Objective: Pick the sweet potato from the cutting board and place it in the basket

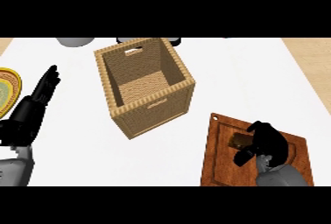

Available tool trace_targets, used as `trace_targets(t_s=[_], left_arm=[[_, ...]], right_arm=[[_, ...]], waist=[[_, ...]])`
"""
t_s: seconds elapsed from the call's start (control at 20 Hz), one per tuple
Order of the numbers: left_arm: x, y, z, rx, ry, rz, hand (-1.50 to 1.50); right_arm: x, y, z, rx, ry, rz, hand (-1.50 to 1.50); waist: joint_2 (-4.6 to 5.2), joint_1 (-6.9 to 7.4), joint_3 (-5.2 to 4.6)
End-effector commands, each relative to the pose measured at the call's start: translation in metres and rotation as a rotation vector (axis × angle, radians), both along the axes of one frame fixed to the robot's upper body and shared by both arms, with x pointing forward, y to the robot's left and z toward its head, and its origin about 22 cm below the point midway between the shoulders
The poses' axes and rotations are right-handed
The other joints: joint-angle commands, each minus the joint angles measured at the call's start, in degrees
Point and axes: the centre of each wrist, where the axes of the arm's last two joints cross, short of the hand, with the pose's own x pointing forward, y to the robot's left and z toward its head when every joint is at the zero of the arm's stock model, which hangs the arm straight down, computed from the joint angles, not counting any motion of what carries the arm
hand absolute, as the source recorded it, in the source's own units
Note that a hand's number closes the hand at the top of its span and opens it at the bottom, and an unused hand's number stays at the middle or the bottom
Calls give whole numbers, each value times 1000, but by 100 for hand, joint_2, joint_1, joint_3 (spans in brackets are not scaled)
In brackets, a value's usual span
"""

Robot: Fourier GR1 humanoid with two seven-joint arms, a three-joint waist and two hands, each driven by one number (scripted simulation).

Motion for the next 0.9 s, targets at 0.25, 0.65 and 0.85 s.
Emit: trace_targets(t_s=[0.25,0.65,0.85], left_arm=[[-3,5,-4,11,9,36,0],[3,-2,7,21,-18,-8,0],[0,-17,3,6,0,-59,0]], right_arm=[[-49,40,41,-196,-339,-249,150],[-81,82,151,-89,-962,-218,150],[-94,103,182,-171,-1067,-196,150]], waist=[[13,-236,58],[60,-3,80],[134,291,82]])
